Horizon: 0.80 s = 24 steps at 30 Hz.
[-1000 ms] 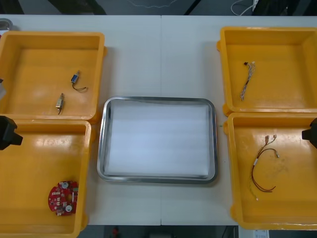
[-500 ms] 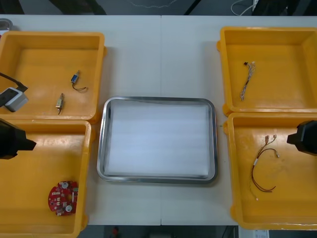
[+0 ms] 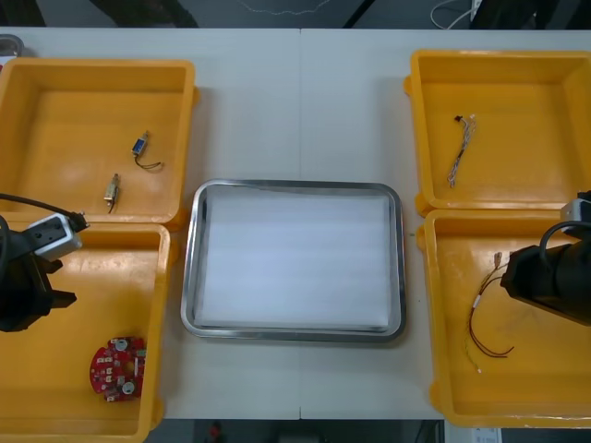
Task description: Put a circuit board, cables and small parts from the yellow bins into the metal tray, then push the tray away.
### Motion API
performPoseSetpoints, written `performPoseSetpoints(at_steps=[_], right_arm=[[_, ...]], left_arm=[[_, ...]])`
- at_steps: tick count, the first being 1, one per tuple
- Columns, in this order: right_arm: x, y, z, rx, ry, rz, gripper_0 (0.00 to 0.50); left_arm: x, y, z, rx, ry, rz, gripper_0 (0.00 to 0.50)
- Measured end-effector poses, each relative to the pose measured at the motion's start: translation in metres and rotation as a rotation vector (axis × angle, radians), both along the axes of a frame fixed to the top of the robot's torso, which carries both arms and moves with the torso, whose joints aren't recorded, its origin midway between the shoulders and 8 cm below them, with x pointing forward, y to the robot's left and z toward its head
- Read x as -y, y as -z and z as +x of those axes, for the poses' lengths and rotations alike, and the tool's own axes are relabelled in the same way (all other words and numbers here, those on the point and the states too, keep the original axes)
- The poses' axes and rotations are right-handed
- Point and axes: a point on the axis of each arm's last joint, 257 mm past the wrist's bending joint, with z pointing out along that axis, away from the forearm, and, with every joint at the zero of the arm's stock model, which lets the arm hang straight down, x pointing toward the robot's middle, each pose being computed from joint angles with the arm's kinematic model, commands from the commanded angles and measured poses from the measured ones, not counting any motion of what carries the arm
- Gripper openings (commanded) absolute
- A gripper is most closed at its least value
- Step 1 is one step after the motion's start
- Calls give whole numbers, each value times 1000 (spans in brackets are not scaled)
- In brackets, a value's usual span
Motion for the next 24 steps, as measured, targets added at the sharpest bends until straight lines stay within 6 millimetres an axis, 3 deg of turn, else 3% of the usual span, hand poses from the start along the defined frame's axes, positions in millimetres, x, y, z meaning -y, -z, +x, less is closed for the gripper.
performPoseSetpoints(at_steps=[9, 24], right_arm=[[-6, 32, -5, -80, 55, 20, 500], [-13, 49, 23, -25, 82, 93, 500]], left_arm=[[22, 24, -9, 5, 50, -50, 500], [45, 60, -36, 7, 266, -5, 500]])
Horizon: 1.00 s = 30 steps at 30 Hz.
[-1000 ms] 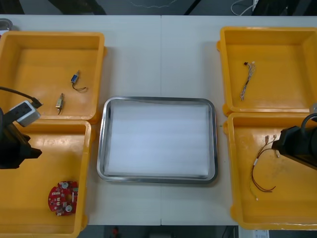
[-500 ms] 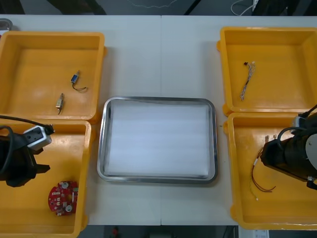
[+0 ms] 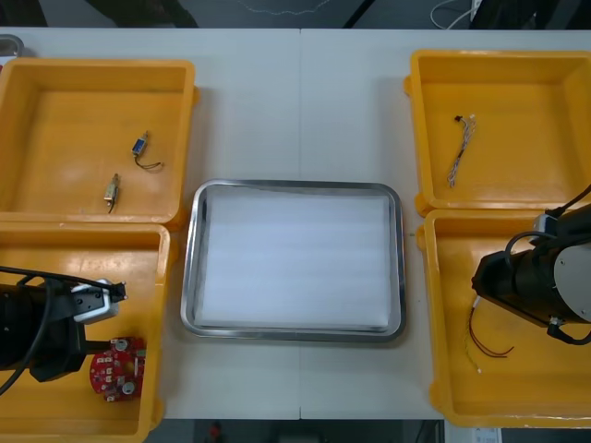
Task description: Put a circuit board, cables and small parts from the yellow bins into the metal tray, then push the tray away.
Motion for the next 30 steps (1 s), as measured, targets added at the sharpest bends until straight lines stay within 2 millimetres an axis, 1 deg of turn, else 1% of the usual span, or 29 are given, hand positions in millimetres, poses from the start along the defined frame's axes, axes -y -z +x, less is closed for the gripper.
performPoseSetpoints(at_steps=[4, 9, 13, 18, 21, 30], right_arm=[[-2, 9, 7, 7, -1, 12, 500], [-5, 26, 15, 6, -1, 27, 500], [-6, 35, 12, -14, -4, 28, 500], [-10, 41, 8, -29, -12, 29, 500], [-12, 45, 4, -41, 14, 43, 500], [-14, 55, -4, -57, 22, 28, 500]], left_arm=[[3, 13, -5, -15, 13, 2, 500], [6, 27, -1, -25, 20, 0, 500], [7, 33, -1, -31, 29, 4, 500], [7, 33, -1, -29, 29, 5, 500], [5, 35, 0, -30, 28, 9, 500], [5, 48, 4, -40, 38, 19, 500]])
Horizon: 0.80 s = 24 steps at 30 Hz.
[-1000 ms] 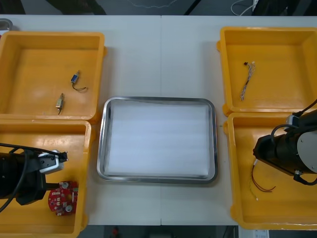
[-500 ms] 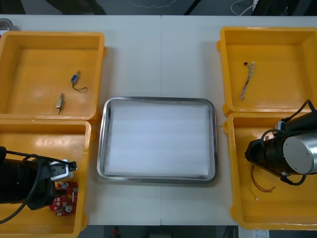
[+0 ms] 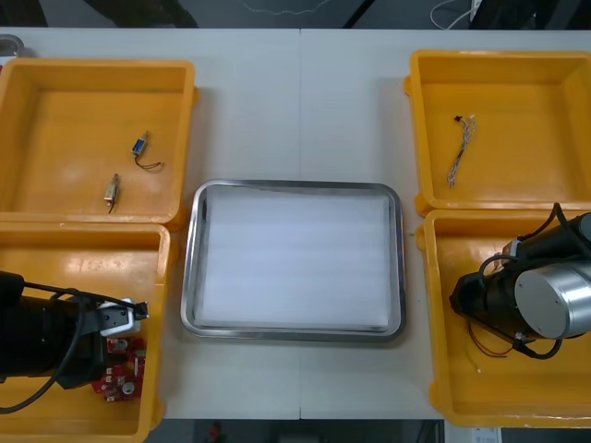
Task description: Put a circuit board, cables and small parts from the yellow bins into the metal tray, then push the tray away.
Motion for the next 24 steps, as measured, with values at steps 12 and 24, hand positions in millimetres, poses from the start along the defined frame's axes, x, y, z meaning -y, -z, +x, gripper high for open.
performPoseSetpoints(at_steps=[12, 24], right_arm=[[-2, 0, 2, 18, -3, 2, 57], [-5, -7, 1, 31, -14, 2, 0]], left_arm=[[0, 0, 1, 3, 2, 3, 0], [-1, 0, 2, 4, 0, 4, 0]])
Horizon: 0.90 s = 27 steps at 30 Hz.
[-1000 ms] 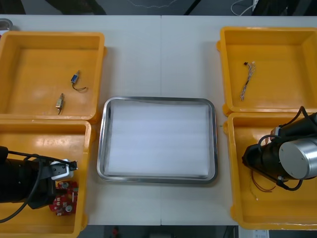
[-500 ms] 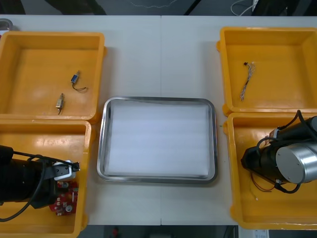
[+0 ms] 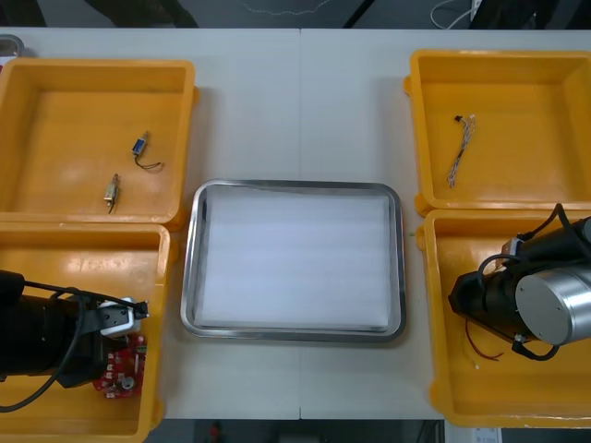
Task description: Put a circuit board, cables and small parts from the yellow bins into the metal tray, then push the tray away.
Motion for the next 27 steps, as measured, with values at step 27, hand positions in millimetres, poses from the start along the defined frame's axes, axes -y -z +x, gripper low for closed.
performPoseSetpoints(at_steps=[27], right_arm=[[36, -139, -21, 122, -143, -44, 0]], left_arm=[[-43, -71, 36, -30, -117, 65, 0]])
